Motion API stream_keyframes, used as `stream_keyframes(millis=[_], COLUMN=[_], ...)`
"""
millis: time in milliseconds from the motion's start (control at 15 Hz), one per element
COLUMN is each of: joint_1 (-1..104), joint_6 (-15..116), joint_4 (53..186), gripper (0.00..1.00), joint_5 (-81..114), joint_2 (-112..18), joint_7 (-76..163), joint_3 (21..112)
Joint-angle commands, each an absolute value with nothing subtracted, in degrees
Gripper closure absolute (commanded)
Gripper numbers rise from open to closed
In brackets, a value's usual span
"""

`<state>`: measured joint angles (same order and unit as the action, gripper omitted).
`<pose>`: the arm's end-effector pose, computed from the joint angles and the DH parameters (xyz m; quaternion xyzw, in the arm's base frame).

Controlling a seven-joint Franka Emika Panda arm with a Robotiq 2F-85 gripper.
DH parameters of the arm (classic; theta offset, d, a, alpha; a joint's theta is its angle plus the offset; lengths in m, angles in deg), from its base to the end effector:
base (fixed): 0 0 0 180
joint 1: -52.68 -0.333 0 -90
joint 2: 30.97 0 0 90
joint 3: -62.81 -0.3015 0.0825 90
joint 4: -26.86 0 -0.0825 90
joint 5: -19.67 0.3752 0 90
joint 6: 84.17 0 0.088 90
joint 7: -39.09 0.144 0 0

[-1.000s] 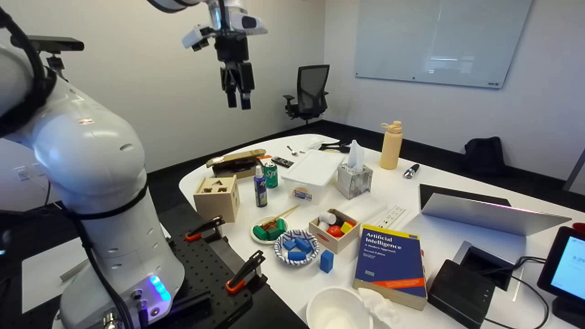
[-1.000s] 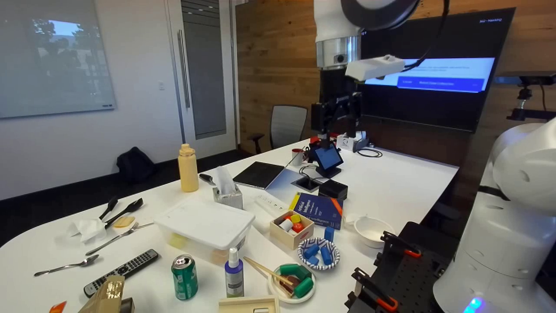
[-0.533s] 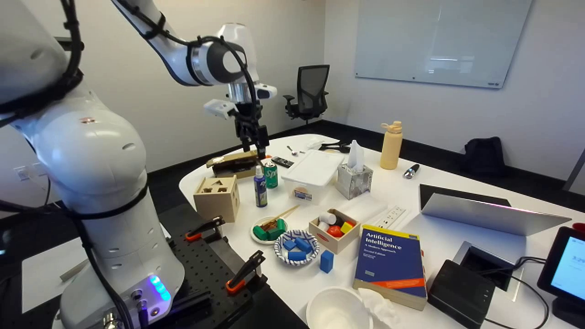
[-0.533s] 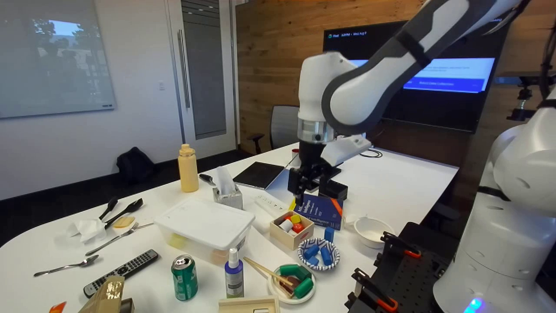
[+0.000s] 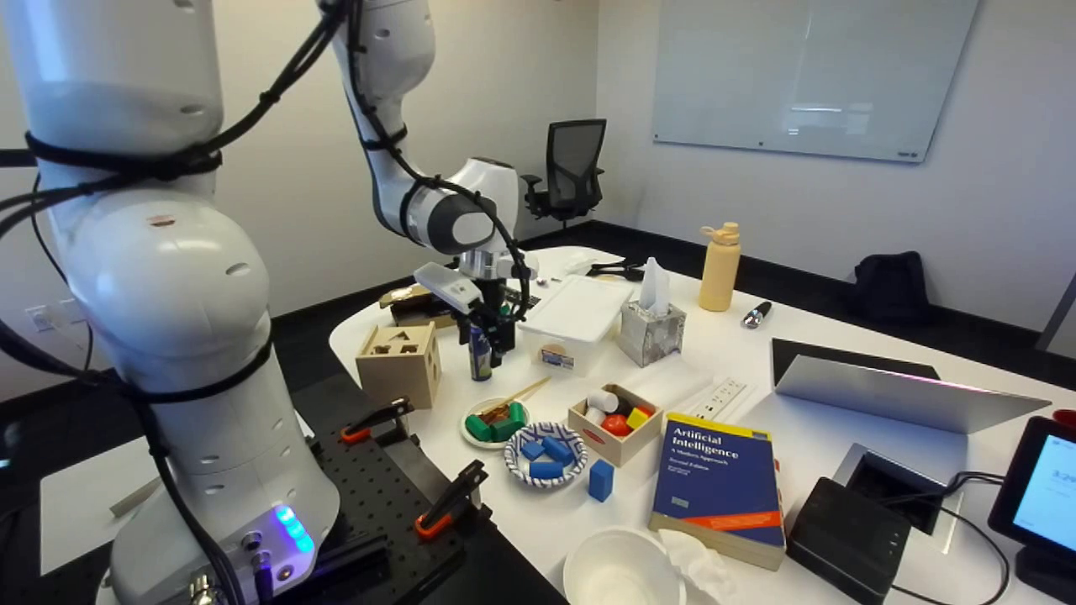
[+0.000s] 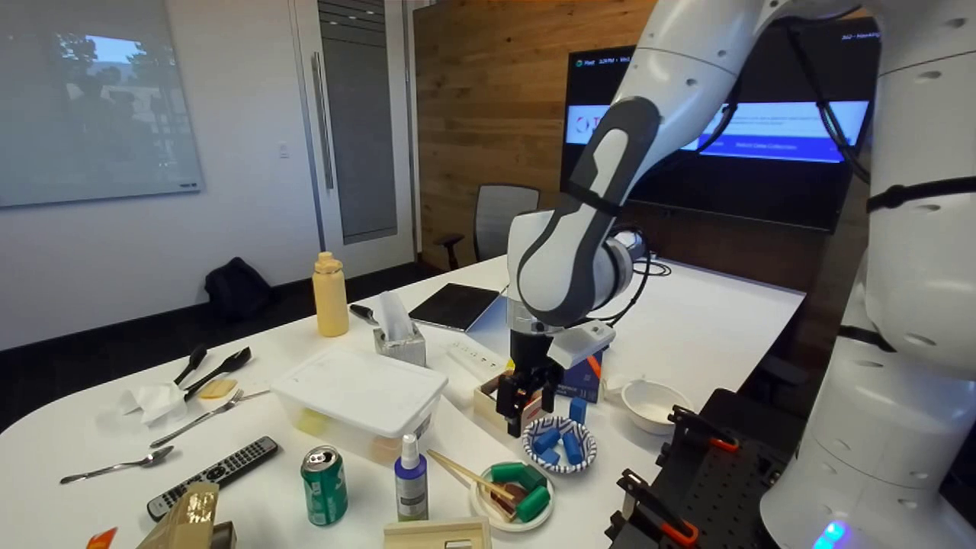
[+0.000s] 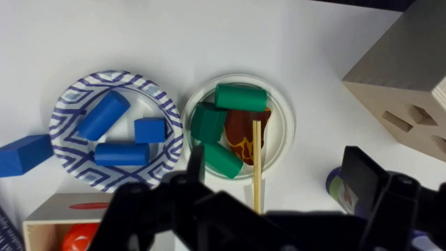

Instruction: Use the stick to stir the contents of the white plate with blue markings

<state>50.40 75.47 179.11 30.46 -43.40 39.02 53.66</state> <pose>0.3913 0.0789 0.1193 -0.9979 -0.0095 0.0482 0.0415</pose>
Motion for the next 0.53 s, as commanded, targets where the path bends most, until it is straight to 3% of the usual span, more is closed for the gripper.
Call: stream_keyframes(millis=[0,467], joint_1=[53.86,50.57], joint_6=[75.1,69.73], joint_4=[167.25,154.73], gripper=[0.0,0.0], joint_5=[32.65,26.89], joint_2=[-58.35,-71.45], joint_7=[29.02,33.78], joint_3=[51.63,53.8])
